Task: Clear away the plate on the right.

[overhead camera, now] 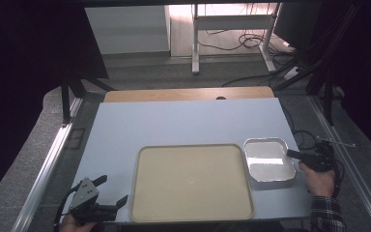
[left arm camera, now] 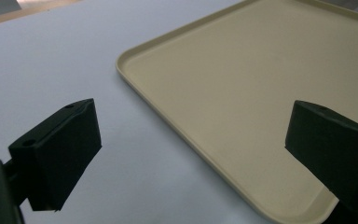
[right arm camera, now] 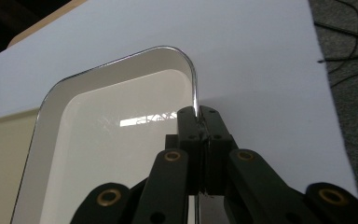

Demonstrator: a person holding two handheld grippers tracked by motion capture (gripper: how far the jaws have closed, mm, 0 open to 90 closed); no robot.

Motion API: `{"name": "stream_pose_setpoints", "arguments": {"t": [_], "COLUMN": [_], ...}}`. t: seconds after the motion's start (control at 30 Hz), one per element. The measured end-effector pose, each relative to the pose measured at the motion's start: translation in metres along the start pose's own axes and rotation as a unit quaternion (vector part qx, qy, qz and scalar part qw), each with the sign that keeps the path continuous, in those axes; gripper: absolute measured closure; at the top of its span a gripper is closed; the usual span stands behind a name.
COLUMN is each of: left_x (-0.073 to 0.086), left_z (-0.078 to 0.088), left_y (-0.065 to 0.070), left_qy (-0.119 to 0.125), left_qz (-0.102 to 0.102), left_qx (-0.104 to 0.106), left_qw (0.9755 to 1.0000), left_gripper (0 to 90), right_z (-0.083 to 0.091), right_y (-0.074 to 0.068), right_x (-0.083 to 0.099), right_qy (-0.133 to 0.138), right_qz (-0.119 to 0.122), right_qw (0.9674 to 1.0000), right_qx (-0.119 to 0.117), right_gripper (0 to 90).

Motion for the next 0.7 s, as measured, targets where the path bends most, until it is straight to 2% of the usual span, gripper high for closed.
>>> {"name": "stream_pose_setpoints", "arguments": {"t": [0.4, 0.43, 0.7], "left_x": [0.000, 0.000, 0.000], "left_z": [0.000, 0.000, 0.000], "left_y": [0.000, 0.000, 0.000], "left_qy": [0.000, 0.000, 0.001], "left_qz": [0.000, 0.000, 0.000], "left_qx": [0.000, 0.000, 0.001], "left_qw": [1.0000, 1.0000, 1.0000], "left_gripper": [3.1, 3.2, 3.1], "right_z": [-0.007, -0.009, -0.020], "right_y": [-0.023, -0.029, -0.052], "right_x": [0.007, 0.009, 0.018], "right_qy": [-0.010, -0.014, -0.029], "right_qz": [0.014, 0.017, 0.034], "right_qw": [0.9996, 0.9994, 0.9979], "right_qx": [-0.023, -0.028, -0.047], "right_gripper": [89.1, 89.1, 89.1]}}
Point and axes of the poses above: each handheld gripper's, and its own axes: z roughly backward along the jaws, x roughly out of its underside, y roughly to its right, the point moved 8 cm from there along -z, roughly forward along the jaws, and after that the axes turned 12 degrees about -z, right-handed, at the moved point
